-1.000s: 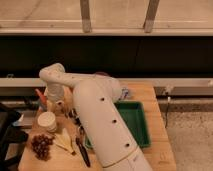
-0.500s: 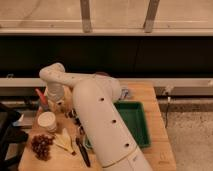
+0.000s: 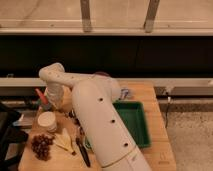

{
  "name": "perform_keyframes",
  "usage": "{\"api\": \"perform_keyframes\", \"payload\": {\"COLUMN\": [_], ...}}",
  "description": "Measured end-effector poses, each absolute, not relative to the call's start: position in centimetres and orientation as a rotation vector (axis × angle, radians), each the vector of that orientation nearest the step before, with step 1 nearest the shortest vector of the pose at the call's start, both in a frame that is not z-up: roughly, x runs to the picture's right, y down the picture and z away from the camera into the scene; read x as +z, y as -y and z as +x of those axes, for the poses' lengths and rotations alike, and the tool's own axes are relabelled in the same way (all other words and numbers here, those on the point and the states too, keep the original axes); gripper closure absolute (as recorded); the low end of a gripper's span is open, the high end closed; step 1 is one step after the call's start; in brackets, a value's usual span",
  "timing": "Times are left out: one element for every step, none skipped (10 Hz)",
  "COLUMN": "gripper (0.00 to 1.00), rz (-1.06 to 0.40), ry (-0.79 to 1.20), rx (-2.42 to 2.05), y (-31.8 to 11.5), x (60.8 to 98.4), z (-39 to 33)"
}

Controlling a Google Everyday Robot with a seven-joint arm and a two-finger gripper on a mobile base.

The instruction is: Place fork in red bowl

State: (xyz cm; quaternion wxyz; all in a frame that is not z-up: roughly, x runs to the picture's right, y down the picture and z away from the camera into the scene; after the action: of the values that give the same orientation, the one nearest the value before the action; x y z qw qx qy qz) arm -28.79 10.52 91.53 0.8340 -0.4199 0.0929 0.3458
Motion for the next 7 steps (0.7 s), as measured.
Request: {"api": "perform_keyframes", "payload": {"gripper": [1.00, 1.00, 1.00, 1.00, 1.00, 1.00, 1.00], "rz": [-0.883, -0.882, -0.883, -0.883, -0.883, -0.874, -0.857], "ry": [-0.198, -0.196, -0.195, -0.195, -0.194, -0.188, -0.185], "rx": [0.731, 0.731, 0.731, 0.731, 0.731, 0.737, 0.762], "y": [-10.6, -10.6, -10.6, -10.6, -10.6, -10.3, -9.3], "x": [92.1, 92.0, 92.0, 92.0, 92.0, 91.9, 91.5], "z": [-28.6, -28.7, -28.7, -28.8, -28.8, -28.7, -27.9]}}
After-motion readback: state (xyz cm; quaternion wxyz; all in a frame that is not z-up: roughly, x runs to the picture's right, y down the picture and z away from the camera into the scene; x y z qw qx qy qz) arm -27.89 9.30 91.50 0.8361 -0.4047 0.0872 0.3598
